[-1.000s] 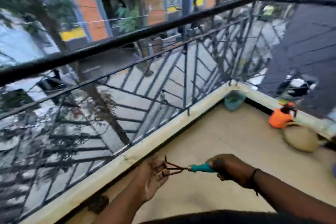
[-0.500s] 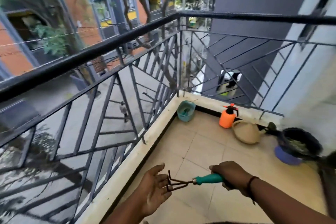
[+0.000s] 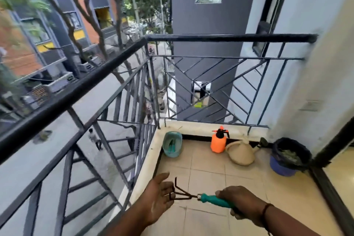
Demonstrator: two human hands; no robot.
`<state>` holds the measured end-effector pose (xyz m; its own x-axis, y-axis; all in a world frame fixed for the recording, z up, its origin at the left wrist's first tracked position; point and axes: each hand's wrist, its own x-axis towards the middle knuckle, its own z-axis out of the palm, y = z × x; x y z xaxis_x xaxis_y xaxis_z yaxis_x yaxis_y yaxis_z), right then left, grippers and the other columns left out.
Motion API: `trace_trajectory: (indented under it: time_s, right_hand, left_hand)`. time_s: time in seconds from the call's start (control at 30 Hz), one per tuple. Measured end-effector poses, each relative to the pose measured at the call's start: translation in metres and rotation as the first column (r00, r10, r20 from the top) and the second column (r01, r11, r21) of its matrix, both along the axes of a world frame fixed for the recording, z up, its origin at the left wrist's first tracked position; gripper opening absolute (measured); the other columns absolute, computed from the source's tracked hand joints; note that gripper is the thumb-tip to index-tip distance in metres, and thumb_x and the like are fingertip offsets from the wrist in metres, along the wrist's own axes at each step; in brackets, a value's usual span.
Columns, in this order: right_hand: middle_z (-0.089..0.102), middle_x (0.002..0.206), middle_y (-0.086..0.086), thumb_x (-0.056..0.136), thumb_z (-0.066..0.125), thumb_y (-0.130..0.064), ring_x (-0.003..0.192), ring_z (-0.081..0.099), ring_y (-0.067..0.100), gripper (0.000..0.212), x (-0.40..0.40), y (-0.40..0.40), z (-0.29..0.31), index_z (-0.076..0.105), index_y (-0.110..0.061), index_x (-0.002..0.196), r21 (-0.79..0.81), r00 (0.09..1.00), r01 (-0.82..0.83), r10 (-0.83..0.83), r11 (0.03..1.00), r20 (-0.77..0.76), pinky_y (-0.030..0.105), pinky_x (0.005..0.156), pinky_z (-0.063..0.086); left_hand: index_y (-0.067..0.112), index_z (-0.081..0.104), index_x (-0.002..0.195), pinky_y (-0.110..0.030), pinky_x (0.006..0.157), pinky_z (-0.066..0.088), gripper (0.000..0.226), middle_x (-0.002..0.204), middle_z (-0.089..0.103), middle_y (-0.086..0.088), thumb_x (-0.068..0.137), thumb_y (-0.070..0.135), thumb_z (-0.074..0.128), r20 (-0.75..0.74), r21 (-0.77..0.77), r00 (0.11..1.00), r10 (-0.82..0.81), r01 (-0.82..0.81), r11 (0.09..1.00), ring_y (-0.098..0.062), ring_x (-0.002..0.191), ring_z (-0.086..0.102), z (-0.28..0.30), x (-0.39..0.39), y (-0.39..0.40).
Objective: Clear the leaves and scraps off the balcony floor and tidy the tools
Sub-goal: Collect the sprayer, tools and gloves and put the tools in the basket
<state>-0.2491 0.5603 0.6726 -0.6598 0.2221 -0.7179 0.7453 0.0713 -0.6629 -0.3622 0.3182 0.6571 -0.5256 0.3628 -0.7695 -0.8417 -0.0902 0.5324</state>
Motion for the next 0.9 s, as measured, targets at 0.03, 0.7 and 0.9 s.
trace_trajectory:
  time_s: [0.03, 0.7, 0.9]
  right_hand:
    - [0.053, 0.071, 0.009, 0.086, 0.068, -0.032, 0.046, 0.047, 0.016, 0.026, -0.012, 0.007, -0.001, 0.068, -0.006, 0.092, -0.008, 1.0, -0.004, 0.004, 1.0, 0.001, 0.022, 0.046, 0.033]
    - [0.064, 0.084, 0.017, 0.079, 0.074, -0.005, 0.06, 0.058, 0.023, 0.014, -0.342, 0.155, -0.027, 0.074, 0.002, 0.091, -0.26, 0.993, -0.075, 0.095, 0.963, 0.066, 0.031, 0.058, 0.051]
    - [0.063, 0.08, 0.019, 0.081, 0.07, 0.001, 0.059, 0.057, 0.023, 0.017, -0.417, 0.155, -0.057, 0.069, 0.007, 0.097, -0.297, 0.994, 0.037, -0.005, 0.954, 0.108, 0.03, 0.058, 0.052]
  left_hand:
    - [0.002, 0.062, 0.1, -0.029, 0.062, 0.042, 0.039, 0.079, 0.058, -0.01, 0.088, 0.039, 0.061, -0.007, -0.002, 1.0, -0.014, 0.014, 1.0, -0.023, 0.066, 0.055, -0.002, -0.015, 0.009]
    - [0.012, 0.055, 0.081, -0.03, 0.059, 0.038, 0.023, 0.069, 0.048, -0.007, 0.086, 0.033, 0.062, 0.102, -0.097, 0.973, 0.207, -0.197, 0.976, -0.023, 0.061, 0.051, -0.018, -0.271, 0.127]
    - [0.015, 0.058, 0.086, -0.028, 0.057, 0.035, 0.025, 0.074, 0.055, -0.004, 0.083, 0.039, 0.065, 0.123, -0.108, 0.99, 0.068, -0.055, 0.993, -0.018, 0.06, 0.047, -0.043, -0.357, 0.116]
